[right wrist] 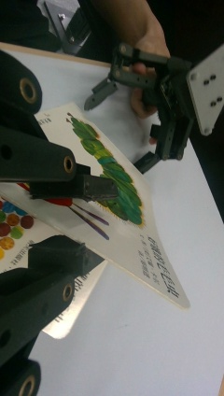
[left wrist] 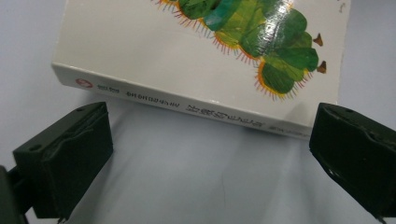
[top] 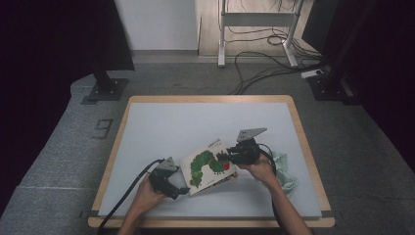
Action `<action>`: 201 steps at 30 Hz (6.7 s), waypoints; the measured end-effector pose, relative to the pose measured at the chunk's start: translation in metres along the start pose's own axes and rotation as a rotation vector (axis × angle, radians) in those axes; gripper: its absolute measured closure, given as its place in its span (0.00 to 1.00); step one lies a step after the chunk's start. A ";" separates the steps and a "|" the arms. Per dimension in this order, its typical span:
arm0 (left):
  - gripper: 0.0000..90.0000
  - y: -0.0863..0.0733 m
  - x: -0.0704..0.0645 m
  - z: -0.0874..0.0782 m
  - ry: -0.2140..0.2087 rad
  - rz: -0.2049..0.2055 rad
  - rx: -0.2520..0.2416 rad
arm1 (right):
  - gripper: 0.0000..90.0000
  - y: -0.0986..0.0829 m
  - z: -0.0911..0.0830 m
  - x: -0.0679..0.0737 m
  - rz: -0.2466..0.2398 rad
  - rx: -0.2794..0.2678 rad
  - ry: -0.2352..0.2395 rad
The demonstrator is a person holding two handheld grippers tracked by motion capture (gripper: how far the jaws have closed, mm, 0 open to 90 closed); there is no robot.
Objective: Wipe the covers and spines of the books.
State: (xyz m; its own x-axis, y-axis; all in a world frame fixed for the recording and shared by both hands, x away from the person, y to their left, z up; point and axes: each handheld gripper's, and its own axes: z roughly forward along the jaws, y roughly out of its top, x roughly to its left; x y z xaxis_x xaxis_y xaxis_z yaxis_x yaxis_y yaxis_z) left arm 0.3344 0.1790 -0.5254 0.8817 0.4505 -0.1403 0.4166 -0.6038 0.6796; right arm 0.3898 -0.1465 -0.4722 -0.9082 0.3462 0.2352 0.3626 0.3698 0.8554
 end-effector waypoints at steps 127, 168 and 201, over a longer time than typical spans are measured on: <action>0.82 -0.009 -0.035 -0.001 0.046 0.103 -0.050 | 0.16 -0.070 -0.095 0.023 0.083 0.266 -0.536; 0.82 -0.009 -0.035 -0.001 0.047 0.102 -0.049 | 0.83 -0.071 -0.083 0.057 0.046 0.230 -0.404; 0.82 -0.009 -0.035 -0.001 0.043 0.099 -0.050 | 0.81 -0.040 0.073 0.095 -0.137 0.291 -0.153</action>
State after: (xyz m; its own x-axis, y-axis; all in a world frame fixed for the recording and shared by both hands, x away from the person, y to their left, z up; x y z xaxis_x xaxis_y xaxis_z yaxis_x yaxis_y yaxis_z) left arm 0.3000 0.1693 -0.5261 0.9072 0.4188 -0.0409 0.3159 -0.6136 0.7237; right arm 0.3042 -0.0656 -0.5174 -0.9185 0.3937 0.0364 0.3039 0.6442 0.7019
